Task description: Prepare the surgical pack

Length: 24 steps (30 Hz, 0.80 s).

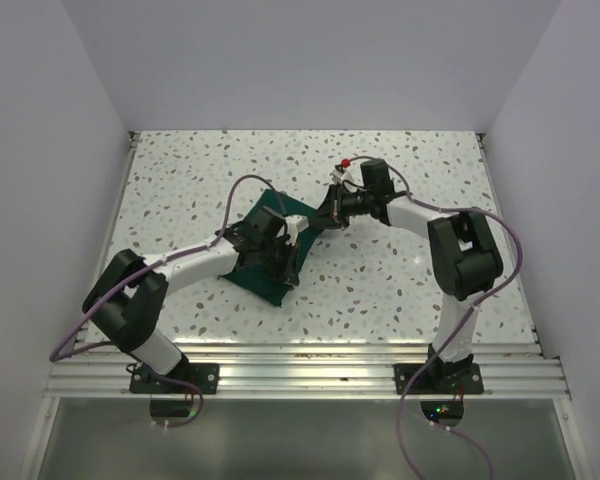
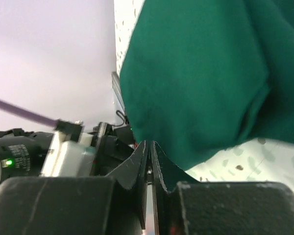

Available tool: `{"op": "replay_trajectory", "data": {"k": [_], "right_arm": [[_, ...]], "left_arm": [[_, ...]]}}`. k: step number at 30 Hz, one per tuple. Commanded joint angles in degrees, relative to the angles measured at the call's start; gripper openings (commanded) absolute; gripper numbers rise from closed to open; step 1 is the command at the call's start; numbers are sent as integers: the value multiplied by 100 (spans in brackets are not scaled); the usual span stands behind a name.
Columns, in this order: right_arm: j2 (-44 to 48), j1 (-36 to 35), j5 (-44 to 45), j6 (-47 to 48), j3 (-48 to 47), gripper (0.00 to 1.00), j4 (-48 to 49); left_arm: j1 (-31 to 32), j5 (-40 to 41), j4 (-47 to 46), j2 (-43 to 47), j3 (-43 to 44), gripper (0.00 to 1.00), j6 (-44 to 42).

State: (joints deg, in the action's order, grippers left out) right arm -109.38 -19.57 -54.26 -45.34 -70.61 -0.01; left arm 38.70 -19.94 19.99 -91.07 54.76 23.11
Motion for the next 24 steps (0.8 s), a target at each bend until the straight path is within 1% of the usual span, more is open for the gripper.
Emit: {"op": "replay_trajectory", "data": {"k": [1,3,6,10,12,16,18,19,20,21,23,24], "right_arm": [[-477,-29,-787,-379,73,9,800],[-619,-29,-849,-317,187,10,1124],[-891,-46,-858,-291,293,10,1477],[-1164,-20,-578,-265,127,9,1592],[-1374,-3,-428,-195,-31,9,1435],[-1744,32,-331,-63,-654,9,1083],[-1920,76,-287,113,-936,9,662],[-1946,68,-261,340,-1242,9,469],[-1946,68,-243,472,-1393,9,32],[-1920,68,-199,569,-1525,9,-181],[-1815,76,-138,772,-1745,9,-620],[-1658,76,-16,860,-1850,9,-806]], "left_arm": [[-3,-308,-662,2,-308,9,193],[-3,-221,-759,-51,-431,9,202],[-3,7,-733,-236,-370,9,132],[-55,359,-471,-718,33,9,-114],[-195,508,-330,-999,192,9,-271],[-608,570,-119,-1325,595,8,-535],[-854,544,4,-1466,780,8,-729],[-968,518,101,-1484,956,7,-790],[-995,466,163,-1484,1036,7,-930],[-1004,474,224,-1458,1115,7,-984],[-1005,326,321,-1370,1195,14,-1089],[-1005,238,278,-1196,1090,20,-1081]]}}
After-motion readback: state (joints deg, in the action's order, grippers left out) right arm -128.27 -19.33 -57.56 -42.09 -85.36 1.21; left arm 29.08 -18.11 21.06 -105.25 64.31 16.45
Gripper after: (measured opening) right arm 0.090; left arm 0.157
